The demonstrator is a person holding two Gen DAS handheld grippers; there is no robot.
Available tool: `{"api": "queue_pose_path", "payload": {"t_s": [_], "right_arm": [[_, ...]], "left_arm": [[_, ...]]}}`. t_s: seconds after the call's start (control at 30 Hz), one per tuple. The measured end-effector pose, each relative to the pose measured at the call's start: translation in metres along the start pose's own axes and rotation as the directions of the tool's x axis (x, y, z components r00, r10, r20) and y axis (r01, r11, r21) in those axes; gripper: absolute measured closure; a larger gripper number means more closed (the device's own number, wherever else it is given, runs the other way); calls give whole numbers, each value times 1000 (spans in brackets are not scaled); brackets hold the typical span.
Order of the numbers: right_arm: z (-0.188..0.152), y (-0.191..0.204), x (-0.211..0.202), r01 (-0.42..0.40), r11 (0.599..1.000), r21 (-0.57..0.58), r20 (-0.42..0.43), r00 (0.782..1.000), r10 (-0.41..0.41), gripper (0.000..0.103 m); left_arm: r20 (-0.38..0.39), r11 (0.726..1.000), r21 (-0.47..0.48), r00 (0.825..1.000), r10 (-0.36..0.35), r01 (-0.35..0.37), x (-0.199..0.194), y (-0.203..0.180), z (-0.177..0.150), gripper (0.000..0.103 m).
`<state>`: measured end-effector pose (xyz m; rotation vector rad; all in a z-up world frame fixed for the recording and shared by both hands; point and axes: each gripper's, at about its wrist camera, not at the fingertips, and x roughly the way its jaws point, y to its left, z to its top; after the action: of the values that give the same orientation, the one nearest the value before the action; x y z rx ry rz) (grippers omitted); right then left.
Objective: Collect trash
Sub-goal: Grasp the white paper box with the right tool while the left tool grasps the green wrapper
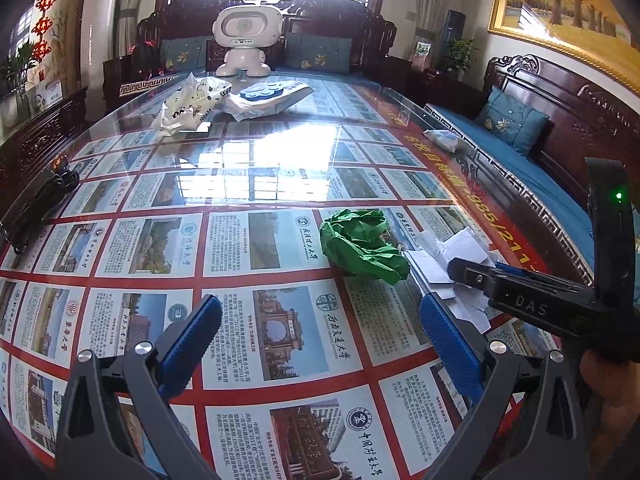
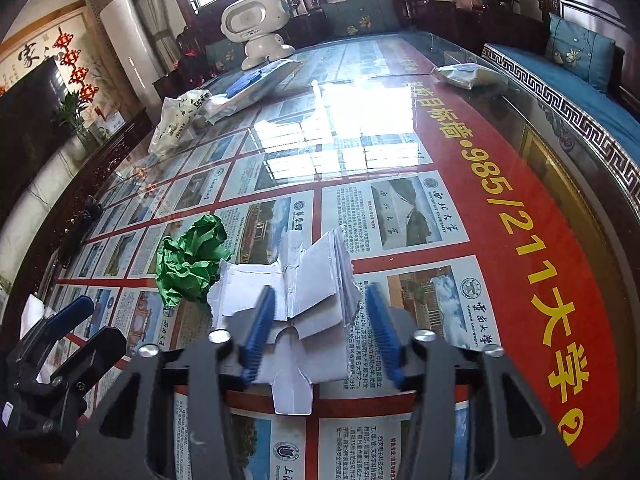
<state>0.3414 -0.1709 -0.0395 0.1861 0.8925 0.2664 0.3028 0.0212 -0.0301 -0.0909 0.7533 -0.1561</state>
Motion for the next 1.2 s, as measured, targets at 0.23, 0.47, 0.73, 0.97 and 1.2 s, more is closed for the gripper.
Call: {"api": "queue_pose_path", "payload": {"t_s": [0.23, 0.47, 0.73, 0.97, 1.2], "right_arm": [[-1, 7, -13, -55, 998, -10, 53, 997, 55, 94], [-4, 1, -29, -67, 998, -14, 93, 993, 68, 94], [-6, -13, -39, -77, 997, 11, 117, 990, 75, 94], [-10, -16, -41, -89, 996, 10, 121, 989, 87, 94], [-13, -23, -43, -89, 996, 29, 132, 988, 84, 94]], "left_arm": [[-7, 1000, -2, 1000, 3, -3, 5, 2, 3, 4], [-22, 998, -55, 1000, -3, 2, 21, 5, 19, 4], [-91, 995, -97, 996, -26, 17, 56, -1, 40, 4], [-151, 999, -52, 989, -9, 1, 85, -18, 46, 4], [-149, 999, -37, 989, 8, -13, 82, -16, 47, 52]]}}
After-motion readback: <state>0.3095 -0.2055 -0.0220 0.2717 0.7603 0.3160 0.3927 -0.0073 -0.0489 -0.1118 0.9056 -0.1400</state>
